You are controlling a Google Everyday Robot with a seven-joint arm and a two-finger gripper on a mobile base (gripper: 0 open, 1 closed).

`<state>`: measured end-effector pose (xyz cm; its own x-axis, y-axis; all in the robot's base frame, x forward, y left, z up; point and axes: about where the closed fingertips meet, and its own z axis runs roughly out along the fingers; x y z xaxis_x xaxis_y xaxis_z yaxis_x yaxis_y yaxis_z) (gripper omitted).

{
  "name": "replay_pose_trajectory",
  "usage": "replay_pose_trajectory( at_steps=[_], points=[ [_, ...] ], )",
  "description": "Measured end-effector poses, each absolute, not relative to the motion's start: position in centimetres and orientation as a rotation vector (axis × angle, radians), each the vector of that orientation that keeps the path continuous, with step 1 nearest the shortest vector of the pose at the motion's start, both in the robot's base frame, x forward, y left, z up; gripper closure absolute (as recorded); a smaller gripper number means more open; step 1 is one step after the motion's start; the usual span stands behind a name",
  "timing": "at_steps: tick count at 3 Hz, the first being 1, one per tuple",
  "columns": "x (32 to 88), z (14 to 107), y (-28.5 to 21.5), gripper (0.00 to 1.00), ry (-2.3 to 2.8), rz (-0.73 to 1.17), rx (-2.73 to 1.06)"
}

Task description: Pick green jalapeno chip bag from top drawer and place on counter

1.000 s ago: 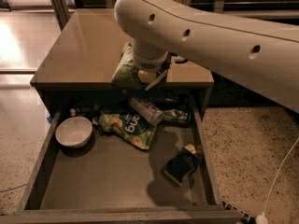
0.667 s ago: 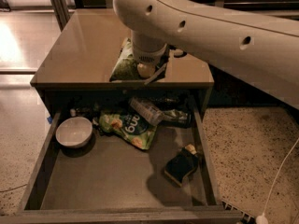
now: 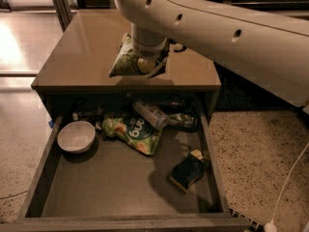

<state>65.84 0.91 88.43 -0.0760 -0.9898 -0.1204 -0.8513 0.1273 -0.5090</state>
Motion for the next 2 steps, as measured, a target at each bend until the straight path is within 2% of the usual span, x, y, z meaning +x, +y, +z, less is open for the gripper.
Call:
replay_pose_trajectory(
  at_steps=[2],
  points=[
    [68.3,87.5,2.5,1.0,1.963,-0.38,-1.782]
  ],
)
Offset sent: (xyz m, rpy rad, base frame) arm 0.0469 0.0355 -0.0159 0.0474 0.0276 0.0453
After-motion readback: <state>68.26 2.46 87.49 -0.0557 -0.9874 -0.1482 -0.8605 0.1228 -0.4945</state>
